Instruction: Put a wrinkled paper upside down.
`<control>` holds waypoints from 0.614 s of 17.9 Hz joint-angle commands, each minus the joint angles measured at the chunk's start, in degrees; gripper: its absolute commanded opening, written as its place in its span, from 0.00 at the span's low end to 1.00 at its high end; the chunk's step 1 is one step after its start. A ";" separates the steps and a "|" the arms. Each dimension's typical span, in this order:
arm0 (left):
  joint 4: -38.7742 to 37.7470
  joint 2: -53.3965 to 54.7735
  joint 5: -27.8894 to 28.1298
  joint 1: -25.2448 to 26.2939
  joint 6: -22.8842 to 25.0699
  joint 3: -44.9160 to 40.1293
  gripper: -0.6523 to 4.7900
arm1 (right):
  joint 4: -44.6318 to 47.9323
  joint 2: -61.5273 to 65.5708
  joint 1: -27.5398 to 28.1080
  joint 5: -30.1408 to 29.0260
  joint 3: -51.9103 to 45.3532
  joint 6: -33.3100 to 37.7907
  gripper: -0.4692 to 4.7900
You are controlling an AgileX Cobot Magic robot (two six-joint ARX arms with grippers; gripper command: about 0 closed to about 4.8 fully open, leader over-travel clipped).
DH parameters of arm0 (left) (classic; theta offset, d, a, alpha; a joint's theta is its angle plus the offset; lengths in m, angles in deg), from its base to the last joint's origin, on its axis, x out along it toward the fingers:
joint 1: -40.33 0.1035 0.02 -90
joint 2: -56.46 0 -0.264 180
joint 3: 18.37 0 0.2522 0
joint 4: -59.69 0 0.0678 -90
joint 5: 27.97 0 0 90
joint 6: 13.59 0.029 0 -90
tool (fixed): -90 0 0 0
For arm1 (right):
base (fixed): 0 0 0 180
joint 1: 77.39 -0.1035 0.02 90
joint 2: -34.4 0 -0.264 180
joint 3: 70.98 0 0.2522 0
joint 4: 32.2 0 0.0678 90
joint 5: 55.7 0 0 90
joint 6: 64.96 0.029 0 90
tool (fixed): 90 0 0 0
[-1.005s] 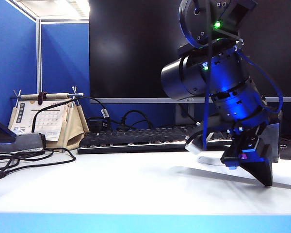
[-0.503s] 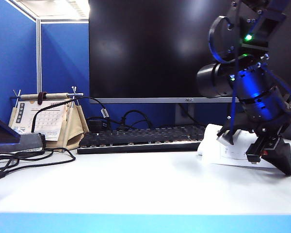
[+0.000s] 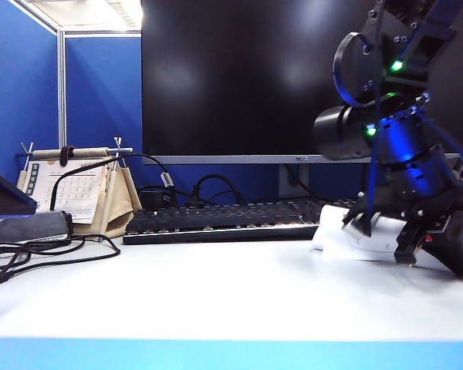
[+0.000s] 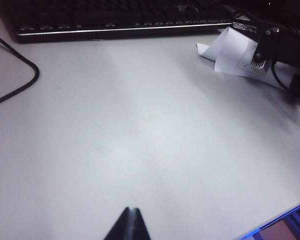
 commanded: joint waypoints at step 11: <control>1.55 0.00 0.04 -0.04 1.16 0.20 0.14 | 7.30 -33.27 -2.95 -56.76 5.53 17.51 0.09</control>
